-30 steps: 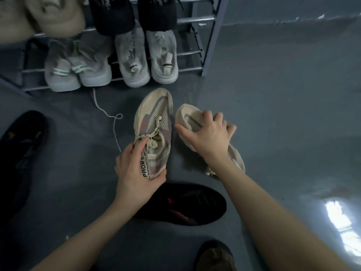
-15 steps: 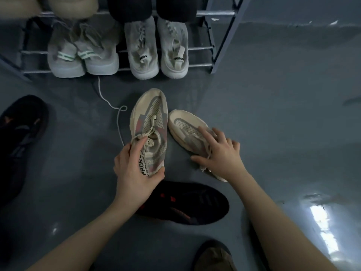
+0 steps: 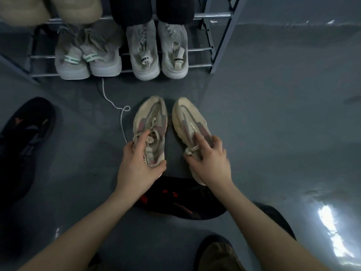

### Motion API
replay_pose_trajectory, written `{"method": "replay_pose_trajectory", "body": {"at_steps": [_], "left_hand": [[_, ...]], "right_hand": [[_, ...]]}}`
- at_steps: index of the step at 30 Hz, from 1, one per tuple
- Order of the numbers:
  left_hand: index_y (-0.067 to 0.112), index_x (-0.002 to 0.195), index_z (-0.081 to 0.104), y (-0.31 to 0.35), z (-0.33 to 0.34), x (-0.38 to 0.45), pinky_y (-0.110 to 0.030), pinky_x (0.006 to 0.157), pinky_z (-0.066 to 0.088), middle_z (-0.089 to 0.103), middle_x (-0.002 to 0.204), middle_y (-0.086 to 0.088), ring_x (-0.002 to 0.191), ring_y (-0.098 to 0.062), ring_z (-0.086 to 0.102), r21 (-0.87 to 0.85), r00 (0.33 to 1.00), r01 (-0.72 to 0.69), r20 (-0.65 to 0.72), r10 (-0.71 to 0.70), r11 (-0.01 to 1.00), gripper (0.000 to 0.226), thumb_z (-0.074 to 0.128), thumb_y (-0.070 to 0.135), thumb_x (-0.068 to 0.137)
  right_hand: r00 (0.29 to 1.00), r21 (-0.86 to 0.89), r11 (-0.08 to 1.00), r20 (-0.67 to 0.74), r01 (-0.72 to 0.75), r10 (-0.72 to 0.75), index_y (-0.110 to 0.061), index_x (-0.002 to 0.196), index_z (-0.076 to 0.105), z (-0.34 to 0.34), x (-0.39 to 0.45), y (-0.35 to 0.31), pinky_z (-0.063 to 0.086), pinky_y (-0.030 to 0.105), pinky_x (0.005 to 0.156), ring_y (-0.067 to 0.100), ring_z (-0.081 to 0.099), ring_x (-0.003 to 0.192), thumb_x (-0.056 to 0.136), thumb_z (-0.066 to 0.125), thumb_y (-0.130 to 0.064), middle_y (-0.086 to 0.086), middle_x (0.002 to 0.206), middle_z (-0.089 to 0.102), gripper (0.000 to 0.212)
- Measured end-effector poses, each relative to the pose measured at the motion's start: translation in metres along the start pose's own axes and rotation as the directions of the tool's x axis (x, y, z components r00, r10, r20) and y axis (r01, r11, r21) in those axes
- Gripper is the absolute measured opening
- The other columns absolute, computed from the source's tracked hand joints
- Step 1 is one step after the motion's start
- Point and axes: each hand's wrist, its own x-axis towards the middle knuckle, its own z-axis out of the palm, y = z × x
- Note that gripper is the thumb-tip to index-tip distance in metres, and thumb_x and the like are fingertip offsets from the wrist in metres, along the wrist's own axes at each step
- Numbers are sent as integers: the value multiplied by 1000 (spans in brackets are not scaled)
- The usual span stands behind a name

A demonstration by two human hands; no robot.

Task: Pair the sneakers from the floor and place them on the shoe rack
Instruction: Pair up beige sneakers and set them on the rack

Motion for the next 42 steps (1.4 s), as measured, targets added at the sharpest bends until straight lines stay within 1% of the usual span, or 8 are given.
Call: {"method": "replay_pose_trajectory", "body": {"at_steps": [3, 9, 14, 19, 25, 33, 37, 42], "left_hand": [[43, 135, 29, -5, -4, -4, -34, 90, 45, 39, 127, -4, 112, -23, 51, 5, 998, -29, -51, 29, 1000, 85, 76, 34, 66], [52, 139, 8, -28, -13, -4, -43, 102, 40, 23, 139, -4, 125, -27, 40, 80, 983, -90, 166, 76, 993, 101, 75, 46, 64], [52, 139, 16, -32, -10, -5, -22, 101, 30, 17, 137, 5, 128, -15, 34, -78, 981, -81, 168, 93, 994, 96, 78, 34, 68], [43, 137, 32, -23, -14, -14, -27, 102, 36, 25, 130, 8, 124, -15, 39, -133, 988, -152, 21, 156, 979, 86, 77, 22, 66], [40, 133, 36, 8, -52, -43, -26, 86, 39, 31, 135, 1, 118, -17, 44, -5, 955, -250, -163, 246, 968, 79, 77, 30, 66], [22, 127, 55, 54, -110, -69, 2, 93, 23, 35, 135, -3, 117, -3, 36, -46, 856, -427, -342, 387, 903, 62, 76, 29, 69], [24, 120, 60, 84, -142, -68, 1, 95, 23, 31, 129, 6, 114, 2, 35, -70, 810, -493, -402, 428, 867, 54, 65, 41, 69], [19, 119, 62, 127, -180, -53, 0, 95, 25, 35, 127, 1, 111, 1, 37, -52, 746, -543, -488, 453, 838, 52, 71, 32, 69]], "right_hand": [[998, -87, 996, 57, -28, 33, -41, 143, 19, 11, -6, -30, 38, 49, 94, 39, 38, 119, 79, 54, -63, 12, 148, 18, 76], [986, -83, 994, 156, 70, -56, -52, 142, 5, 8, -17, -14, 28, 52, 105, 42, 25, 133, 74, 61, -60, 16, 156, -4, 89], [988, 60, 997, 142, 53, -61, -51, 143, 14, 11, -23, -12, 33, 48, 106, 39, 31, 125, 74, 69, -48, 15, 142, 19, 88], [998, 175, 983, 23, 61, -67, -47, 140, 31, 3, -30, -21, 36, 45, 103, 34, 40, 114, 76, 67, -41, 11, 124, 34, 74], [970, 184, 967, -199, 179, -141, -42, 134, 41, -27, -62, -54, 42, 44, 95, 29, 44, 102, 73, 67, -39, 11, 117, 40, 66], [900, 271, 889, -343, 368, -268, -46, 131, 40, -90, -96, -99, 38, 39, 101, 27, 37, 119, 76, 68, -36, 10, 135, 33, 62], [857, 263, 865, -422, 427, -294, -45, 130, 40, -131, -94, -126, 39, 48, 102, 32, 39, 122, 75, 62, -43, 12, 138, 32, 59], [801, 263, 833, -516, 486, -304, -43, 128, 44, -180, -75, -163, 40, 49, 101, 35, 42, 120, 74, 62, -45, 13, 135, 34, 57]]}}
